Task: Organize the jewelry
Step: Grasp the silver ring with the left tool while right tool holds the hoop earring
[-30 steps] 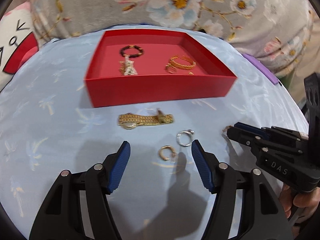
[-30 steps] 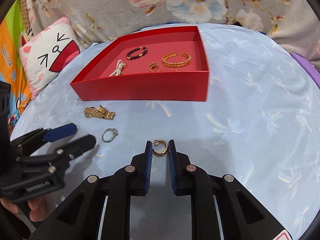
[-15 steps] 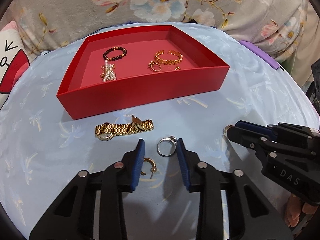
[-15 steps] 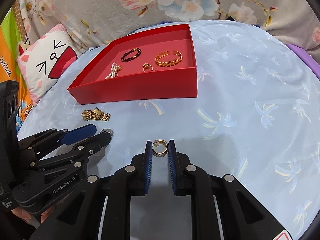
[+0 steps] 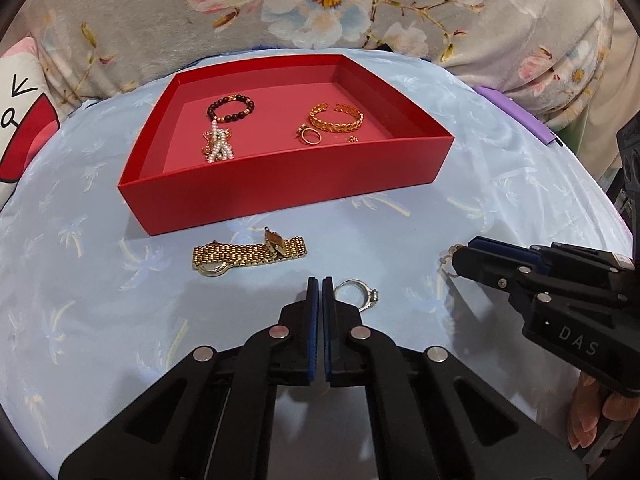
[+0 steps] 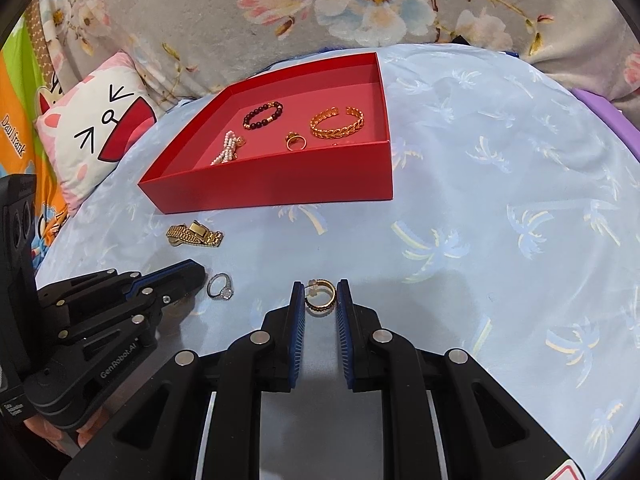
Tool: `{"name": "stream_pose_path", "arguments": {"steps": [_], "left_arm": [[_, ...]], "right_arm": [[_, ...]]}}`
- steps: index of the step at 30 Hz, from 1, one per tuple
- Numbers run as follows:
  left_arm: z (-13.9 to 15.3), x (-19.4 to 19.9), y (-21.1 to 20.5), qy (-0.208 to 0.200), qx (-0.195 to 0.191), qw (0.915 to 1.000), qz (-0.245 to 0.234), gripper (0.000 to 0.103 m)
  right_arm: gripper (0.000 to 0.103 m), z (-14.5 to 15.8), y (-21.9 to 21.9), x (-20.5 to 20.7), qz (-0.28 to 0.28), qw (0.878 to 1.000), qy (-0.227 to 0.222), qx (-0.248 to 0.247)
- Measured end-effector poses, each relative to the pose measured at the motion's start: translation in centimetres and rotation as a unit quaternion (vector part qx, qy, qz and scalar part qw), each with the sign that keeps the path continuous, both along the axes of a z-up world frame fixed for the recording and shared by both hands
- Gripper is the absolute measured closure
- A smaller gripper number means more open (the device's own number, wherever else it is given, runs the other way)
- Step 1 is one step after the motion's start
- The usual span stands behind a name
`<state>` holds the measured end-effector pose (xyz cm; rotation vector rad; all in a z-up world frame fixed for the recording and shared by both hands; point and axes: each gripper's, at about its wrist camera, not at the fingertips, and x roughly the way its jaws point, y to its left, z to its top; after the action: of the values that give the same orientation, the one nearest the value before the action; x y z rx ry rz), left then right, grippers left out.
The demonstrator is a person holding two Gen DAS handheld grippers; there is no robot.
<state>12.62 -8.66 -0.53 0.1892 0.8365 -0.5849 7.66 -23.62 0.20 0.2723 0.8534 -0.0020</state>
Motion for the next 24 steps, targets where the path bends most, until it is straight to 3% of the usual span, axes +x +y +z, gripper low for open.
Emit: {"name": "stream_pose_path", "arguments": {"steps": [3, 4, 5, 7, 15, 17, 24], "left_arm": [[0.1, 0.1, 0.4, 0.008, -0.012, 0.9999, -0.002, 0.099], [0.1, 0.1, 0.4, 0.009, -0.012, 0.9999, -0.002, 0.090], [0.2, 0.1, 0.4, 0.009, -0.012, 0.9999, -0.003, 0.074], [0.3, -0.1, 0.0, 0.003, -0.011, 0.9999, -0.005, 0.063], [-0.2, -0.8, -2.4, -0.004, 0.024, 0.9991, -0.035, 0.066], [-0.2, -0.9, -2.4, -0.005, 0.024, 0.9992, -0.033, 0.079], [-0.2, -1.0, -2.0, 0.006, 0.010, 0.9993, -0.036, 0.080]], "right_arm": [[0.088, 0.1, -0.1, 0.0, -0.001, 1.000, 0.000, 0.001], [0.088, 0.0, -0.1, 0.0, 0.000, 1.000, 0.000, 0.001], [0.088, 0.0, -0.1, 0.0, -0.001, 1.000, 0.000, 0.001], [0.088, 0.1, -0.1, 0.0, -0.001, 1.000, -0.001, 0.001], [0.088, 0.3, -0.7, -0.1, -0.010, 1.000, -0.005, 0.005], [0.088, 0.3, -0.8, -0.2, -0.011, 1.000, -0.006, 0.006], [0.088, 0.4, -0.8, -0.3, -0.012, 1.000, -0.007, 0.007]]}}
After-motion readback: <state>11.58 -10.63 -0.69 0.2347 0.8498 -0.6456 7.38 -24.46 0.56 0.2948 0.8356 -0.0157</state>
